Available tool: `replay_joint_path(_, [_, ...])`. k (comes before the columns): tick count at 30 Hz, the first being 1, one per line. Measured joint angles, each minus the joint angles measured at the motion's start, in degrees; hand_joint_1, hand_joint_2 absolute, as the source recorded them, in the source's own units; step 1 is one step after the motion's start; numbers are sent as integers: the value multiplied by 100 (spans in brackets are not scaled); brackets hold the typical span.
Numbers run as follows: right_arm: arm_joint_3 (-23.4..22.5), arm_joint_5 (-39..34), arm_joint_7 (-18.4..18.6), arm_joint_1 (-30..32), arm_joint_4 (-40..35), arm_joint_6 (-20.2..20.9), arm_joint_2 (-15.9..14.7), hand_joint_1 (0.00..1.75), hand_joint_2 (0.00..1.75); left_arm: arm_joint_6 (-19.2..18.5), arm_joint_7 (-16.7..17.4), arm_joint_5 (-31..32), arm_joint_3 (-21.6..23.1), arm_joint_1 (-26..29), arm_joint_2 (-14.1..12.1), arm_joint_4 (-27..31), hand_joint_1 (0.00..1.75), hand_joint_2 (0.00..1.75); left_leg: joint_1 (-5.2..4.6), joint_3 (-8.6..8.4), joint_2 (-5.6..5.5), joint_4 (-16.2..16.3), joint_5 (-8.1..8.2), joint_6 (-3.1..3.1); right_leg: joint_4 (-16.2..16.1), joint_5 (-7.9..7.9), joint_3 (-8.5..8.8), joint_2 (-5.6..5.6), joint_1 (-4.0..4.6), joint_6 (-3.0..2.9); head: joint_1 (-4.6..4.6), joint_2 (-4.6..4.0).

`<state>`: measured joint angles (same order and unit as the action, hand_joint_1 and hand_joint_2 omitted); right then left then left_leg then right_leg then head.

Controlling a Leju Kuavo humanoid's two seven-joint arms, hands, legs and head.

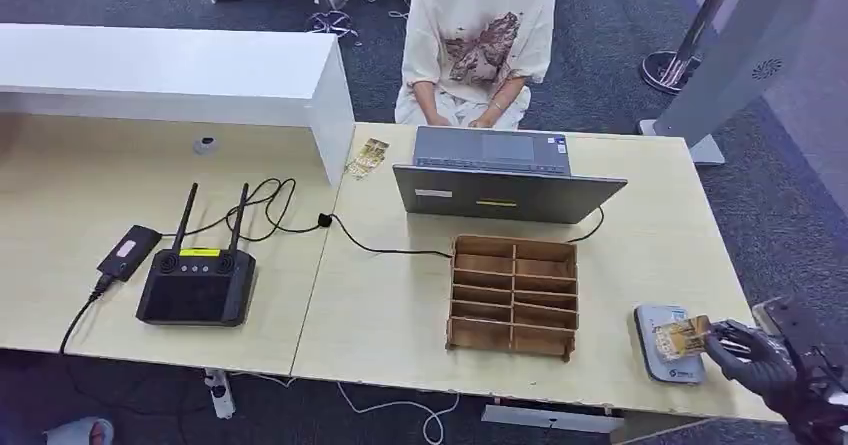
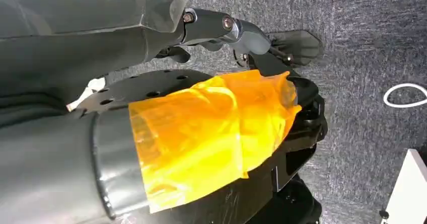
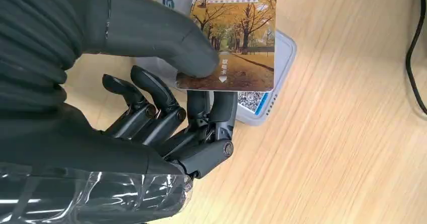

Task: Pass the card to the sensor for recognition and then transmit it.

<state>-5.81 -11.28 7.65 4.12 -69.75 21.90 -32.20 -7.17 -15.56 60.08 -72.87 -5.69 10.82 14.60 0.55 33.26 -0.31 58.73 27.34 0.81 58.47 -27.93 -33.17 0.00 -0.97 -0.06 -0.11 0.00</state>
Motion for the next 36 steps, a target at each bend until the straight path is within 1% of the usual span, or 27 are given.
replay_joint_path(11, [133,-22,0,-38,20,-13,-2,175,175,18,0,-13,0,1,-20,0,0,0,0,-1,0,0,1,-1,0,0,0,0,0,0,-2,0])
replay_joint_path(36, [138,-28,7,-54,35,-24,-2,175,175,35,2,-13,0,1,-20,0,0,0,0,0,0,0,1,-2,0,0,0,0,0,0,0,0])
